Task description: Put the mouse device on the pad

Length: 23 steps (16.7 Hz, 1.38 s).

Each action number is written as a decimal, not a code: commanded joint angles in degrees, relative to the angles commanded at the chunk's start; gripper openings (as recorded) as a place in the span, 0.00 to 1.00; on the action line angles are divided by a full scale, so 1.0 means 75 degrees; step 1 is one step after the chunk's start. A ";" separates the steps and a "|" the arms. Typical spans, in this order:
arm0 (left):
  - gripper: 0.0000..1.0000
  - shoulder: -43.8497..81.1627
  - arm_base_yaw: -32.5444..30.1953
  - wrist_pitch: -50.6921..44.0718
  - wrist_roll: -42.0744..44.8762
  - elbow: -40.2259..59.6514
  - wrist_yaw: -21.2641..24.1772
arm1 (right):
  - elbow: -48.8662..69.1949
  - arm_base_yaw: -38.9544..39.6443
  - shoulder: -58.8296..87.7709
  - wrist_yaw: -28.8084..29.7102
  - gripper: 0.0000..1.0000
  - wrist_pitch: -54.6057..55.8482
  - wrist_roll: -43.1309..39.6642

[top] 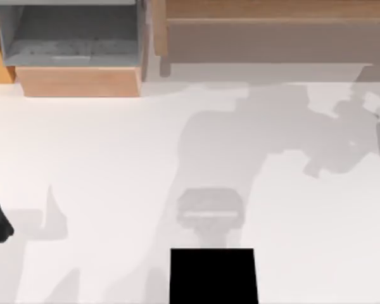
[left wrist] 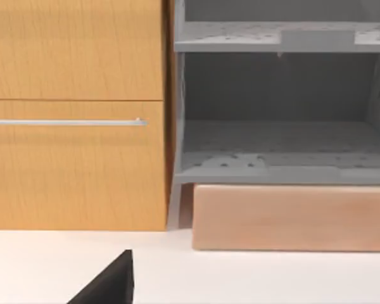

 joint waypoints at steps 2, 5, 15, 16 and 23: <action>1.00 0.0000 0.0000 0.0000 0.0000 0.0000 0.0000 | -0.0014 0.0012 0.0025 -0.0001 0.00 0.0016 0.0013; 1.00 0.0000 0.0000 0.0000 0.0000 0.0000 0.0000 | -0.0036 0.0029 0.0016 -0.0004 0.00 0.0023 0.0173; 1.00 0.0000 0.0000 0.0000 0.0000 0.0000 0.0000 | -0.0729 0.0768 -0.0329 -0.0077 0.00 0.0291 0.5203; 1.00 0.0000 0.0000 0.0000 0.0000 0.0000 0.0000 | -0.0842 0.0908 -0.0388 -0.0087 0.00 0.0337 0.6029; 1.00 0.0000 0.0000 0.0000 0.0000 0.0000 0.0000 | -0.1762 0.2145 -0.0879 -0.0151 0.00 0.0717 1.2714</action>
